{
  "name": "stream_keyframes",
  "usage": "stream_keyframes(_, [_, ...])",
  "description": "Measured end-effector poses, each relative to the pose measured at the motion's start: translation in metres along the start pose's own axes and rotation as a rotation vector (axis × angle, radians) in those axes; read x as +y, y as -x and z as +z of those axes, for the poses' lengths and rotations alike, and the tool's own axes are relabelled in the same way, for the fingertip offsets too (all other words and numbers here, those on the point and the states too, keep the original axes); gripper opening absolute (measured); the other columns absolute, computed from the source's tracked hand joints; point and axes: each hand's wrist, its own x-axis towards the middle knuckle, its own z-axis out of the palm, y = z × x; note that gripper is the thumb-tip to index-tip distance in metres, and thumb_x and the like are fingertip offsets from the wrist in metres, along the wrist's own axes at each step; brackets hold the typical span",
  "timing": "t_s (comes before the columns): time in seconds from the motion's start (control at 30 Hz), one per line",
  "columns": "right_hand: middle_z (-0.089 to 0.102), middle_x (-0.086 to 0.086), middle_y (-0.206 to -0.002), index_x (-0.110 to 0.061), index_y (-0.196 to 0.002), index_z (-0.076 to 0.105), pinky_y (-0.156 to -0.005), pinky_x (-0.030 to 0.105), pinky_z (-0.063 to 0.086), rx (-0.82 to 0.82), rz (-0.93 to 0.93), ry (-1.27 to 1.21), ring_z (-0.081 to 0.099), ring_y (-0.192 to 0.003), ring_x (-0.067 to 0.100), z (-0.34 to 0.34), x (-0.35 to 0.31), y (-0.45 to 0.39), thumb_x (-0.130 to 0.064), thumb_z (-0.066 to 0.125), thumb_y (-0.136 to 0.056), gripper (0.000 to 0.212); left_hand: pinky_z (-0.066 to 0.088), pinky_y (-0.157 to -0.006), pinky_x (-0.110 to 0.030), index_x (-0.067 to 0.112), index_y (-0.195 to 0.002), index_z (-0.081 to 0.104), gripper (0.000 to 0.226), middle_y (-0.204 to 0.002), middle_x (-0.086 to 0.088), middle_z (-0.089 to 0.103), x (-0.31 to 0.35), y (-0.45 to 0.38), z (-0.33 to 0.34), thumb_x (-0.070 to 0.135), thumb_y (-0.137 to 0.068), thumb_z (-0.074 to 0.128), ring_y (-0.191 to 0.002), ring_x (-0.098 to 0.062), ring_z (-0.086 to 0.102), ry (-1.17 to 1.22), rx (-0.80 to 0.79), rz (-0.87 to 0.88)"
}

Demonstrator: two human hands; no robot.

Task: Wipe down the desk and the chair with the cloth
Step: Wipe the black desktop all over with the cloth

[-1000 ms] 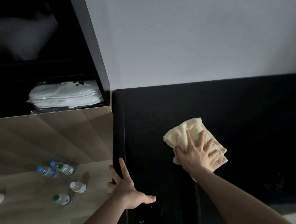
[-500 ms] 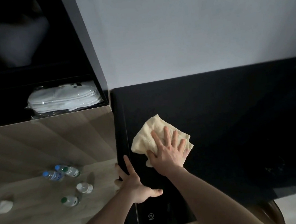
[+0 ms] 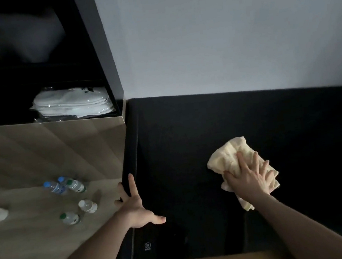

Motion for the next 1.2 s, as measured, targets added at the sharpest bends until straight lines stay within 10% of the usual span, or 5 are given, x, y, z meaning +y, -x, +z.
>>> stream_keyframes(0.23, [-0.031, 0.005, -0.173, -0.055, -0.159, -0.017, -0.116, 0.084, -0.006, -0.105, 0.073, -0.047, -0.013, -0.156, 0.059, 0.018, -0.066, 0.023, -0.067, 0.035, -0.102, 0.078, 0.020, -0.127, -0.062, 0.044, -0.137, -0.058, 0.174, -0.164, -0.011, -0.047, 0.003, 0.001, 0.001, 0.058, -0.062, 0.099, -0.161, -0.047, -0.006, -0.023, 0.001, -0.025])
stream_keyframes(0.43, [-0.032, 0.001, -0.173, -0.040, -0.168, 0.001, -0.121, 0.074, -0.019, -0.070, -0.276, -0.007, -0.032, -0.155, 0.048, 0.037, -0.093, 0.049, -0.064, 0.038, -0.104, 0.077, 0.020, -0.127, -0.063, 0.046, -0.136, -0.058, 0.177, -0.166, -0.012, -0.042, 0.002, -0.002, 0.002, 0.063, -0.056, 0.099, -0.161, -0.049, -0.002, -0.034, 0.000, -0.014])
stream_keyframes(0.87, [-0.024, 0.002, -0.177, -0.044, -0.168, 0.001, -0.118, 0.075, -0.021, -0.022, -0.288, 0.014, -0.033, -0.158, 0.038, 0.034, -0.040, 0.049, -0.065, 0.039, -0.101, 0.080, 0.018, -0.127, -0.066, 0.051, -0.143, -0.050, 0.180, -0.171, -0.010, -0.032, -0.006, -0.003, 0.011, 0.064, -0.046, 0.101, -0.161, -0.046, -0.002, -0.020, 0.080, 0.000])
stream_keyframes(1.2, [-0.021, -0.006, -0.177, -0.050, -0.166, 0.008, -0.121, 0.069, -0.021, 0.039, -0.255, -0.002, -0.030, -0.160, 0.030, 0.010, 0.056, 0.018, -0.075, 0.037, -0.098, 0.078, 0.003, -0.132, -0.056, 0.029, -0.165, -0.027, 0.135, -0.164, -0.005, -0.047, 0.051, 0.019, 0.053, 0.039, -0.084, 0.081, -0.160, -0.038, -0.025, -0.397, 0.332, 0.104])
